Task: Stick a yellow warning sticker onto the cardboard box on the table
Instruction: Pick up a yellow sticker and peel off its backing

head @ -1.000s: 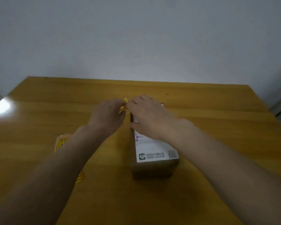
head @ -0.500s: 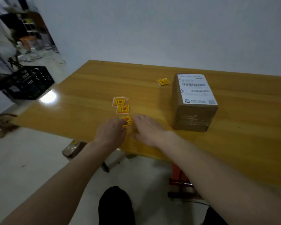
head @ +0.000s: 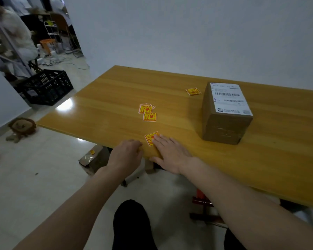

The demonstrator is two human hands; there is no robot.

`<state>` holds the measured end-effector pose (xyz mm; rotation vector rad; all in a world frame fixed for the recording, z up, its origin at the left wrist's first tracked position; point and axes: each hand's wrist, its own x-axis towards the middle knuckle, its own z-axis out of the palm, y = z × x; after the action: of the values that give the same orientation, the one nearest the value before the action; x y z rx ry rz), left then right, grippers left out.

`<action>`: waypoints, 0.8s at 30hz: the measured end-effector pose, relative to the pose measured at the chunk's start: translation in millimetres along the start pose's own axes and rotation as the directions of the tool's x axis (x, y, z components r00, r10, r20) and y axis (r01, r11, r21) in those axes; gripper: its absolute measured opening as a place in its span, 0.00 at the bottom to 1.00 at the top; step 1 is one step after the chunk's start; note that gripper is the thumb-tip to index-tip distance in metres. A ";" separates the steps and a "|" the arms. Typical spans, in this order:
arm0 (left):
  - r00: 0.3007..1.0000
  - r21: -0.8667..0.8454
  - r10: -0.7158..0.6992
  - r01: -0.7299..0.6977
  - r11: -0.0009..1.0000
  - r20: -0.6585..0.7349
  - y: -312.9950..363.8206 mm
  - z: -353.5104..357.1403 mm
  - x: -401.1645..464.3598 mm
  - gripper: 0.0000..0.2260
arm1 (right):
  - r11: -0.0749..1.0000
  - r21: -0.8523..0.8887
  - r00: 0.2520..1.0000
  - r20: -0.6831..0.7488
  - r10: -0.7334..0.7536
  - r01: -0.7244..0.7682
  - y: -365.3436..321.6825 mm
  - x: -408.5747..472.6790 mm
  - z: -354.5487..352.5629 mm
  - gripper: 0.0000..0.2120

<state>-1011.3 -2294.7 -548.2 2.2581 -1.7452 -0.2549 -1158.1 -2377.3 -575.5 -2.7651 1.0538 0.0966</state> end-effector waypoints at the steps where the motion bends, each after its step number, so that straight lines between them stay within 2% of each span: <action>1: 1.000 -0.009 0.009 -0.009 1.000 -0.010 2.4 1.6 -0.7 0.15 | 1.000 -0.004 1.000 -0.014 -0.022 0.022 -0.2 -8.4 1.9 0.34; 4: 0.999 -0.037 0.023 -0.024 0.999 -0.029 10.0 5.1 -4.0 0.18 | 0.997 -0.004 0.994 -0.081 -0.078 0.078 1.8 -30.3 11.7 0.31; 8: 1.000 -0.067 0.017 -0.016 0.998 0.007 21.1 9.5 -10.2 0.23 | 0.991 0.041 0.956 -0.271 -0.112 0.127 5.2 -52.1 26.5 0.24; 10: 0.999 -0.094 0.017 -0.013 0.995 0.045 26.3 10.8 -14.3 0.24 | 0.992 0.057 0.912 -0.402 -0.082 0.115 2.3 -55.6 30.1 0.15; 12: 0.997 -0.115 0.032 -0.024 0.993 0.069 31.2 11.2 -17.1 0.24 | 0.991 0.100 0.881 -0.472 -0.032 0.090 -3.5 -56.1 28.6 0.11; 15: 0.995 -0.132 0.040 -0.028 0.991 0.088 38.5 10.4 -20.8 0.25 | 0.991 0.120 0.877 -0.480 0.002 0.063 -9.1 -53.7 23.4 0.10; 17: 0.995 -0.136 0.047 -0.035 0.990 0.091 42.3 11.5 -22.1 0.25 | 0.984 0.167 0.893 -0.449 0.023 0.059 -10.1 -53.6 17.8 0.05; 19: 0.995 -0.161 0.046 -0.032 0.986 0.086 46.5 13.1 -22.0 0.24 | 0.944 0.329 0.904 -0.411 0.113 0.032 -9.2 -55.9 11.2 0.03; 21: 0.997 -0.222 0.037 -0.022 0.975 0.066 54.3 12.4 -22.2 0.18 | 0.856 0.515 0.900 -0.349 0.261 -0.048 -4.4 -61.5 0.0 0.04; 24: 0.998 -0.359 0.023 0.001 0.933 0.063 73.3 9.1 -24.2 0.09 | 0.748 0.653 0.875 -0.290 0.388 -0.115 9.9 -75.2 -18.9 0.04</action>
<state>-1087.5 -2289.5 -534.0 1.9946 -1.5876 -0.6008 -1221.0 -2339.0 -549.0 -2.0522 1.2714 -0.7074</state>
